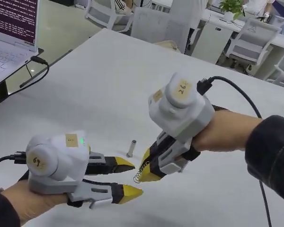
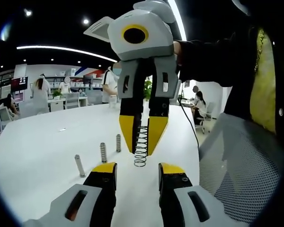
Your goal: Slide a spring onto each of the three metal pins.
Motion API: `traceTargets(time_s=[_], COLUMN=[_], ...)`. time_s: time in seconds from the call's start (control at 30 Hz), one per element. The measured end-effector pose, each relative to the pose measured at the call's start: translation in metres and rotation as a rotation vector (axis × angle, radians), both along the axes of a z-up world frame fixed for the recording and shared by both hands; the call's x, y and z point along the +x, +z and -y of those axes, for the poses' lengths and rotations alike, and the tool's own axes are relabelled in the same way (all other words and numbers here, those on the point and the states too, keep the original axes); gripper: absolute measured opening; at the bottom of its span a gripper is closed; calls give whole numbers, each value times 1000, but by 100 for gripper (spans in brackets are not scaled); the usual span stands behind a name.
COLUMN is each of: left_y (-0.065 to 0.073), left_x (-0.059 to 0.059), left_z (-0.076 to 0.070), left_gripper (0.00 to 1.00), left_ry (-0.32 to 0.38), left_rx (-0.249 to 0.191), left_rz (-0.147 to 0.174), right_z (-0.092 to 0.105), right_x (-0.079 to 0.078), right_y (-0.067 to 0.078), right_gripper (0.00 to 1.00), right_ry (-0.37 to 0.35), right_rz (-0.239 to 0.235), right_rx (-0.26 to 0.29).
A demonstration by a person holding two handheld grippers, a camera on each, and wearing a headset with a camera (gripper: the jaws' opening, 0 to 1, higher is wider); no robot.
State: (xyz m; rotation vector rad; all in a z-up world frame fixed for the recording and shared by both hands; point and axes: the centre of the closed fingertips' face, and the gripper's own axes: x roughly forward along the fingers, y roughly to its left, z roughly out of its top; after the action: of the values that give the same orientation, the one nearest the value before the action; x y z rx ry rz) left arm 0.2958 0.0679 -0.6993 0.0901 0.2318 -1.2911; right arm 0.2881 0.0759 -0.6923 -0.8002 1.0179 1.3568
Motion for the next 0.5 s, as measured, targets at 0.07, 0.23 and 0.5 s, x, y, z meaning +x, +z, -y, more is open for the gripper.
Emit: traceTargets(time_s=[0.07,0.23,0.5], left_y=[-1,-4,-12], left_x=[1,6,16], left_z=[-2,-7,-17], left_gripper=[35,50,67], left_ry=[10,47,106], left_rx=[2,12,43], left_rz=[0,-4,-12], right_z=[1,2,4], right_x=[1,7,17], right_y=[0,2,7], right_gripper=[8,8,8], right_ry=[0,-4,-16], right_rz=[3,11,32], right_rx=[-5,-10,-7])
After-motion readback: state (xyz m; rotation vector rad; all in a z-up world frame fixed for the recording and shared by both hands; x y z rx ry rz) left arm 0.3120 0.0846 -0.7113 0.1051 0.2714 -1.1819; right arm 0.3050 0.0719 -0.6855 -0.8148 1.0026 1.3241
